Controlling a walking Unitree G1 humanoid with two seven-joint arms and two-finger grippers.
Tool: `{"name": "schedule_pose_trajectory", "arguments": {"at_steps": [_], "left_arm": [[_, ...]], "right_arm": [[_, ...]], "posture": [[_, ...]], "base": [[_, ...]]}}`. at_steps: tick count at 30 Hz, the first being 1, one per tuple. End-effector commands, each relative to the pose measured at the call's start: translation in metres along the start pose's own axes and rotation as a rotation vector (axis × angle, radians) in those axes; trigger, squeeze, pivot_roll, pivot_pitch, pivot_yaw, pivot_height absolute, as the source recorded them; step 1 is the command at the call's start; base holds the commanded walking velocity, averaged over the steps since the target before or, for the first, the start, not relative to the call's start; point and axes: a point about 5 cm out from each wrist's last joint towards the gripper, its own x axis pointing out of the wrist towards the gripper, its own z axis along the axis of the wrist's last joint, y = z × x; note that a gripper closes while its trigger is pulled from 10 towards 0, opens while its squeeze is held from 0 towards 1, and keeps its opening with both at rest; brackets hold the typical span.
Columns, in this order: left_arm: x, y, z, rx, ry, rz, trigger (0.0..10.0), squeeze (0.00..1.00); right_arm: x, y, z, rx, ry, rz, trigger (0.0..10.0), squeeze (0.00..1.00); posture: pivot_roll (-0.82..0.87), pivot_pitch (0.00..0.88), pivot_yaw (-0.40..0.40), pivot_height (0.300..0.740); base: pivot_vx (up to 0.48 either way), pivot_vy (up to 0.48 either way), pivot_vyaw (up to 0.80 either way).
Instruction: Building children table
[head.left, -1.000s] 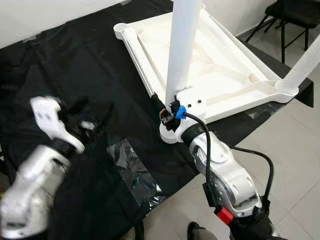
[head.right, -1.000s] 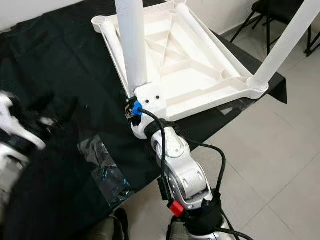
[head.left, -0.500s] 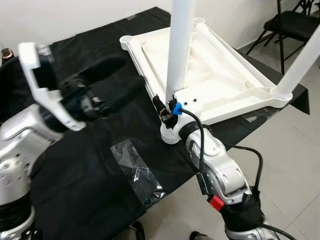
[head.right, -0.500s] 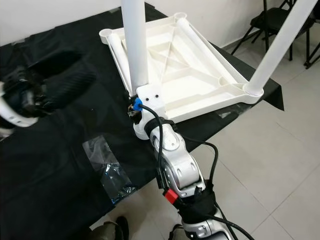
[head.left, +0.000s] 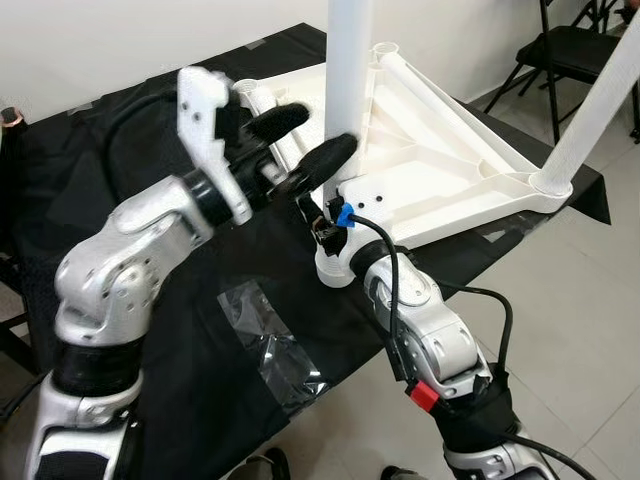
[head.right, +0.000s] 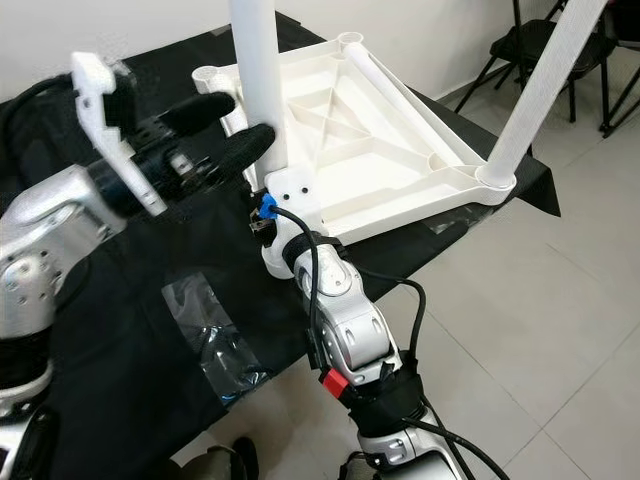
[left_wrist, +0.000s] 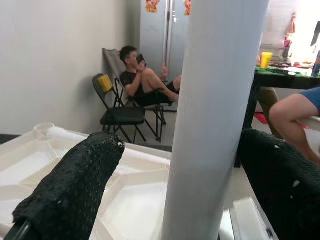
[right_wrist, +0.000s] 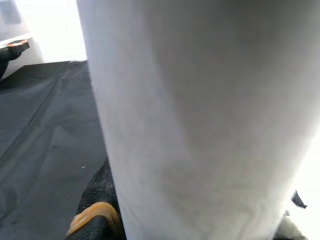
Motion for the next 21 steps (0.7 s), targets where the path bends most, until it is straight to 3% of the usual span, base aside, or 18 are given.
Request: {"name": "schedule_pose_trajectory", "arguments": {"at_steps": [1, 6, 13, 20, 21], "left_arm": [[0.005, -0.007, 0.006, -0.011, -0.041, -0.037, 10.0, 0.0], [0.012, -0.022, 0.013, -0.03, -0.092, -0.124, 10.0, 0.0], [0.018, -0.025, 0.012, 0.01, -0.069, -0.119, 10.0, 0.0], [0.034, -0.02, 0.001, 0.16, 0.033, -0.058, 10.0, 0.0], [0.036, -0.019, 0.0, 0.177, 0.045, -0.046, 8.2, 0.0]], "right_arm": [[-0.002, -0.004, -0.026, 0.017, 0.122, -0.023, 10.0, 0.0], [-0.001, -0.003, -0.026, 0.018, 0.121, -0.022, 10.0, 0.0], [0.001, -0.003, -0.025, 0.018, 0.118, -0.02, 10.0, 0.0], [0.002, -0.004, -0.025, 0.017, 0.116, -0.02, 10.0, 0.0], [0.002, -0.004, -0.025, 0.017, 0.116, -0.02, 10.0, 0.0]], "posture": [[0.03, 0.209, 0.071, 0.74], [0.03, 0.21, 0.068, 0.74], [0.03, 0.209, 0.065, 0.74], [0.03, 0.208, 0.067, 0.74], [0.03, 0.208, 0.068, 0.74]], "base": [[0.0, 0.0, 0.0], [0.0, 0.0, 0.0], [0.0, 0.0, 0.0], [0.0, 0.0, 0.0], [0.0, 0.0, 0.0]]}}
